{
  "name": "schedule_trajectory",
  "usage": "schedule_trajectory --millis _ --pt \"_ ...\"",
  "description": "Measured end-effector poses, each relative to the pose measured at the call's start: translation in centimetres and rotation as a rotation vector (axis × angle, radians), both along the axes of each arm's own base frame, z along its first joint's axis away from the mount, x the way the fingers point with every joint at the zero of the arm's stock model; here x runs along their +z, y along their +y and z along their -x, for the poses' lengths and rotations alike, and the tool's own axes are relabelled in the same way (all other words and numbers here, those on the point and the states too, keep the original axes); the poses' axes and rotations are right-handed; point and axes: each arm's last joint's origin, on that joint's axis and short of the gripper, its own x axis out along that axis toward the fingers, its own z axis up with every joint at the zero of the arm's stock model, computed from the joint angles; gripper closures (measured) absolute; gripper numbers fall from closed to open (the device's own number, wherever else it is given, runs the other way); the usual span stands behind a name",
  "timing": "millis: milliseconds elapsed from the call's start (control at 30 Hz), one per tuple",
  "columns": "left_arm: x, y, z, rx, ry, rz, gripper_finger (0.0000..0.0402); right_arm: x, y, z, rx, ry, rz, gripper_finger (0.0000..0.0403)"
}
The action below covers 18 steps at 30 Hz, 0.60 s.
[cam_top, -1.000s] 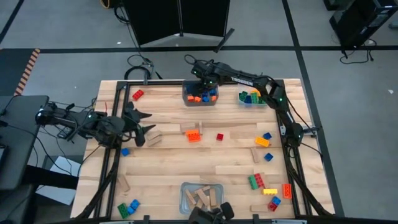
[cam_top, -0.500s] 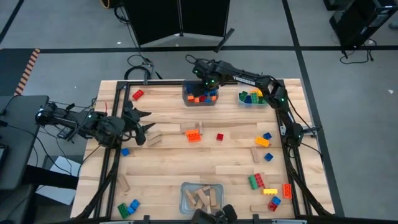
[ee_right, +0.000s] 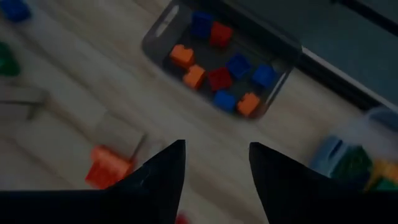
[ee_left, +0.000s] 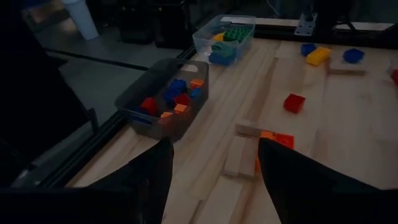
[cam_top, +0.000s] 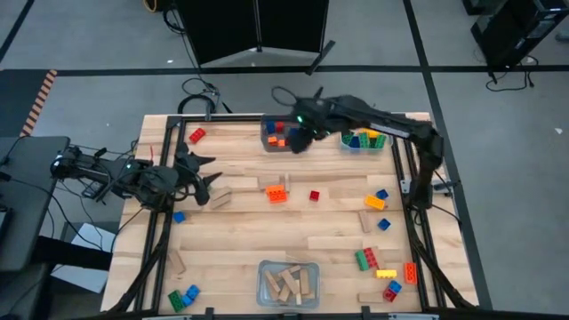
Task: Sort blocks by size
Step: Put the large green game piece into the transparent bin
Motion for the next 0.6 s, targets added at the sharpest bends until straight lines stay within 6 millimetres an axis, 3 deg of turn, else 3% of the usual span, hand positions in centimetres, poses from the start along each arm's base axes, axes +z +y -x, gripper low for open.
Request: schedule_trajectory --millis 133,267,600 --pt "0.0 0.0 -0.2 0.035 0.0 -0.019 0.0161 1.2 4.6 2.0 -0.016 -0.035 -0.003 0.0209" --pt "-0.1 0.0 -0.6 0.07 0.002 -0.039 0.0161 0.9 9.0 4.2 -0.074 -0.066 -0.043 0.0211" --pt "0.2 0.4 -2.0 0.083 0.02 -0.132 0.0161 -4.4 19.0 9.2 -0.35 0.031 -0.25 0.0196"
